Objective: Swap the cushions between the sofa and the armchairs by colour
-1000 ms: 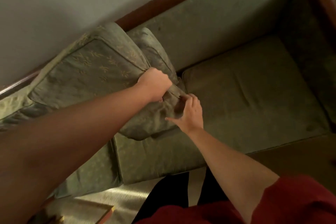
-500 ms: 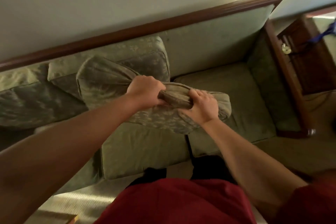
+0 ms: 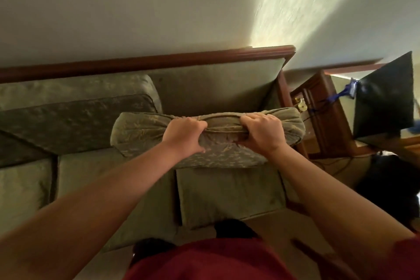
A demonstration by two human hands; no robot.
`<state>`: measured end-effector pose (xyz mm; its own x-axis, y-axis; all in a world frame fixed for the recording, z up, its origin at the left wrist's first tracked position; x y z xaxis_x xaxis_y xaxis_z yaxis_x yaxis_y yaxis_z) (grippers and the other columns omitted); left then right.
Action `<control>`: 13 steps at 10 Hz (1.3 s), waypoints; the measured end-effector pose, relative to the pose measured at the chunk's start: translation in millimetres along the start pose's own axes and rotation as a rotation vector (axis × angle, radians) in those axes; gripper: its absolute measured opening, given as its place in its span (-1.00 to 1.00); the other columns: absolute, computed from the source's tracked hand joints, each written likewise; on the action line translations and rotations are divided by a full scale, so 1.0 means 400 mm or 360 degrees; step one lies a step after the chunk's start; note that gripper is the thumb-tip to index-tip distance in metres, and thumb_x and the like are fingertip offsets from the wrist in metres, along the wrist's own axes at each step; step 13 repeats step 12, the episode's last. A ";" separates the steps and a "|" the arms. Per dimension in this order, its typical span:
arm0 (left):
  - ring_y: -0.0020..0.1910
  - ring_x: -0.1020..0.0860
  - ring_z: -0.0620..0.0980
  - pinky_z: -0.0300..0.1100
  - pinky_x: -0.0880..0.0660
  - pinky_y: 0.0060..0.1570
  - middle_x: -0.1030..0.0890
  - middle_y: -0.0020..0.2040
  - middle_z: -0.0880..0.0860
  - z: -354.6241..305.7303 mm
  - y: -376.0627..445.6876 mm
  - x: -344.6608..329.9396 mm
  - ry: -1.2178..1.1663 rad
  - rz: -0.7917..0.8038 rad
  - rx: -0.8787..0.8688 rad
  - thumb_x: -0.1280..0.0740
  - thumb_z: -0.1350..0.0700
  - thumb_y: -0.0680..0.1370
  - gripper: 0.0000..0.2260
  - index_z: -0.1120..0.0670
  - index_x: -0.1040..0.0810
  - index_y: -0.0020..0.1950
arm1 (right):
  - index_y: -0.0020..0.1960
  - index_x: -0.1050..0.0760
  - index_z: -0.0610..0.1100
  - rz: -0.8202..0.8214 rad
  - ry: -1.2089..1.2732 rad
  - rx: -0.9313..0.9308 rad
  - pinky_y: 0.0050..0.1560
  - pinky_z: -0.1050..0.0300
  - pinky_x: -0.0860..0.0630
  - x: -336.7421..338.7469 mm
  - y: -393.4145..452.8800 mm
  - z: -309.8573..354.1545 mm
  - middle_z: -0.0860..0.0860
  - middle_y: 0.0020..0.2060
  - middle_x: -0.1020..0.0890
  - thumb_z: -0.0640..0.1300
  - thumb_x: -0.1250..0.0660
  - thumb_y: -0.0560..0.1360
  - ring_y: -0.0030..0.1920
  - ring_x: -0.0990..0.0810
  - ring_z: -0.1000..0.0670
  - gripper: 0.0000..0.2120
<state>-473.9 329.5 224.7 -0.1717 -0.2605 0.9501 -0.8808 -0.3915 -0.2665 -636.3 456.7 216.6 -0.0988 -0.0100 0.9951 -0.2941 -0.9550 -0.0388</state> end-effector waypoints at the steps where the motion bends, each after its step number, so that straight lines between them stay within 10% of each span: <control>1: -0.12 -0.66 0.07 -0.11 -0.43 -0.26 -0.66 -0.14 0.00 -0.049 0.102 -0.003 0.0006 -0.0046 0.0049 -0.62 -0.17 0.32 -0.61 0.00 -0.58 -0.07 | 0.03 -0.66 -0.08 0.0001 0.0023 0.0037 0.01 -0.10 -0.64 -0.005 0.046 -0.113 -0.05 -0.01 -0.74 0.19 -0.61 0.37 0.02 -0.73 -0.18 -0.58; 4: -0.13 -0.64 0.14 -0.08 -0.37 -0.30 -0.65 -0.12 0.06 -0.017 0.409 -0.050 0.0104 -0.0198 0.0086 -0.63 -0.14 0.33 -0.57 0.06 -0.54 -0.04 | 0.10 -0.61 -0.11 -0.0176 0.0125 0.0017 0.05 -0.13 -0.53 -0.110 0.256 -0.342 -0.07 0.06 -0.70 0.24 -0.52 0.43 0.09 -0.65 -0.21 -0.53; 9: 0.61 -0.10 0.19 0.27 -0.03 0.54 -0.19 0.62 0.04 0.200 0.497 -0.217 0.0182 -0.0209 0.0698 -0.54 -0.44 0.22 0.18 -0.05 -0.03 0.65 | 0.69 0.05 0.10 -0.0012 0.0037 -0.0245 0.61 -0.23 0.28 -0.349 0.371 -0.405 -0.02 0.68 -0.09 0.24 -0.50 0.43 0.67 0.06 -0.17 0.04; 13: 0.64 0.02 0.18 0.29 -0.01 0.55 0.00 0.68 0.05 0.198 0.452 -0.118 0.0078 0.0111 0.0664 -0.56 -0.37 0.29 0.22 -0.03 0.15 0.68 | 0.69 0.00 0.07 0.0280 0.0092 -0.0323 0.61 -0.36 0.09 -0.220 0.401 -0.318 -0.07 0.67 -0.12 0.35 -0.52 0.39 0.67 0.01 -0.20 0.09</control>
Point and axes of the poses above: each hand's wrist, its own y-axis towards the middle knuckle, its own x-axis out of the back of the hand, z = x × y, the point moved 5 cm from there along y, towards the middle knuckle
